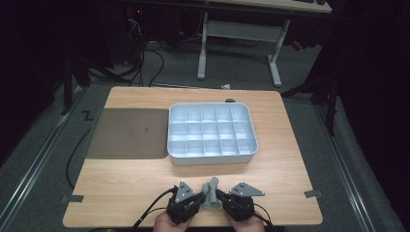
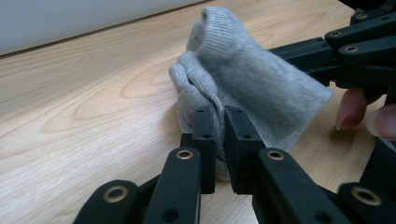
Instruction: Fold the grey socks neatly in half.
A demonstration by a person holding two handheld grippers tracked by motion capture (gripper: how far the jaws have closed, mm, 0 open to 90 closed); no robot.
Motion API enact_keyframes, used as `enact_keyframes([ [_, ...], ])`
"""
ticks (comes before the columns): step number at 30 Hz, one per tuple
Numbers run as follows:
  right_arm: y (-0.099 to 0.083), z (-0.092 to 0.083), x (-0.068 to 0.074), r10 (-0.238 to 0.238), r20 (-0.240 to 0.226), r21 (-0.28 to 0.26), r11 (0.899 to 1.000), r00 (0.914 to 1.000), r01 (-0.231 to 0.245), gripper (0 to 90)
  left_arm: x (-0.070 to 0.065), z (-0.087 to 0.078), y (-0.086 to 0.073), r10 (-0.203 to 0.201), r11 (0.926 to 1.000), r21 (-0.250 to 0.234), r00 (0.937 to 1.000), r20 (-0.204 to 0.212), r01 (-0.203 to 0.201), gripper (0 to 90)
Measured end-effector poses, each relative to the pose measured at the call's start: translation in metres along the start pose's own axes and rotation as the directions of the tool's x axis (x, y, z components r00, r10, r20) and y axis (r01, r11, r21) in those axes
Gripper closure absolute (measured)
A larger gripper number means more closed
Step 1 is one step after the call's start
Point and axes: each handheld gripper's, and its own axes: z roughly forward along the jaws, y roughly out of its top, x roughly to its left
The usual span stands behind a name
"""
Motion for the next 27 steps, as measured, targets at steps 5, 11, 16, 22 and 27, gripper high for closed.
enact_keyframes([
  [5,0.002,-0.003,0.000,-0.004,0.002,-0.011,1.000,1.0000,0.004,90.0,-0.007,0.007,0.003,0.024,0.9997,0.010,0.9996,-0.012,-0.024,83.7],
  [11,0.004,-0.008,-0.002,0.010,0.001,-0.030,0.999,1.0000,-0.010,90.0,-0.013,0.015,0.008,0.041,0.9990,0.019,0.9991,-0.011,-0.041,83.7],
  [16,0.005,-0.011,-0.005,0.011,0.004,-0.053,0.999,0.9999,-0.011,90.0,-0.016,0.021,0.011,0.053,0.9980,0.032,0.9983,0.024,-0.054,83.6],
  [22,0.005,-0.014,-0.004,0.015,-0.013,-0.074,0.997,0.9998,-0.016,90.0,-0.017,0.023,0.010,0.065,0.9972,0.034,0.9974,0.033,-0.066,83.3],
  [27,0.005,-0.013,-0.003,0.012,-0.012,-0.089,0.996,0.9999,-0.013,90.0,-0.016,0.023,0.011,0.064,0.9968,0.044,0.9966,0.051,-0.067,83.1],
])
